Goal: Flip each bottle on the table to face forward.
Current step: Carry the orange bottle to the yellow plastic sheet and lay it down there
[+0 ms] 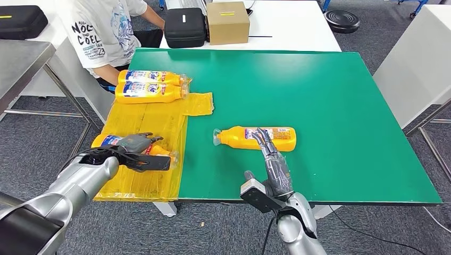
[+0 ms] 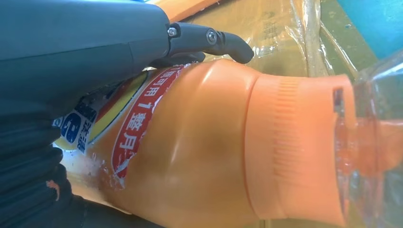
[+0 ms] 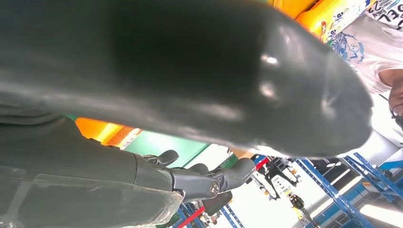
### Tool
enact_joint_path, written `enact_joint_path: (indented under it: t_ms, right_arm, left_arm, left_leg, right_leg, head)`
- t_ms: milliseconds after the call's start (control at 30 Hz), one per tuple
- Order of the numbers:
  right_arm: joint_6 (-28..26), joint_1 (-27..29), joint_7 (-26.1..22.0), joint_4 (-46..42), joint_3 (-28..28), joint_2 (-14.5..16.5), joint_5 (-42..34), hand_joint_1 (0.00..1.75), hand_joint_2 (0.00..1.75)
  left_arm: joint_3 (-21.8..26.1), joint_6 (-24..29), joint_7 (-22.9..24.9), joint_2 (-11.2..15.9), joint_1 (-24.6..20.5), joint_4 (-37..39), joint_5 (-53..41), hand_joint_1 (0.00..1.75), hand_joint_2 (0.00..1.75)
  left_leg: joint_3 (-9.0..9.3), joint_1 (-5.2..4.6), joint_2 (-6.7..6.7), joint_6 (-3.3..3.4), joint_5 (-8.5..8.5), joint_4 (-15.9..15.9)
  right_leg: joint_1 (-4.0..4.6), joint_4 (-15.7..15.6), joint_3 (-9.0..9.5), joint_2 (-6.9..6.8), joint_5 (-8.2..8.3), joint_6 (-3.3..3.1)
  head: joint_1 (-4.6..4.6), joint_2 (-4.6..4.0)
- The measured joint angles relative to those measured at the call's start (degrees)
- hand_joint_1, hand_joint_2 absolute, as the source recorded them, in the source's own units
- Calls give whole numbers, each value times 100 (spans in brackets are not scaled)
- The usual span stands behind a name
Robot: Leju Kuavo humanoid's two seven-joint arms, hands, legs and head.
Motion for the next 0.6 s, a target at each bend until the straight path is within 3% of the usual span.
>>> enact_joint_path:
  t_ms: [600]
  right_arm:
    - [-3, 64, -21, 3, 0, -25, -16, 0, 0]
  left_arm:
    - [0, -137, -204, 12, -66, 7, 79, 0, 175]
  left_leg:
    - [-9, 0, 0, 0, -1, 0]
  right_leg:
    - [0, 0, -8, 0, 0, 0]
  head:
    - [0, 0]
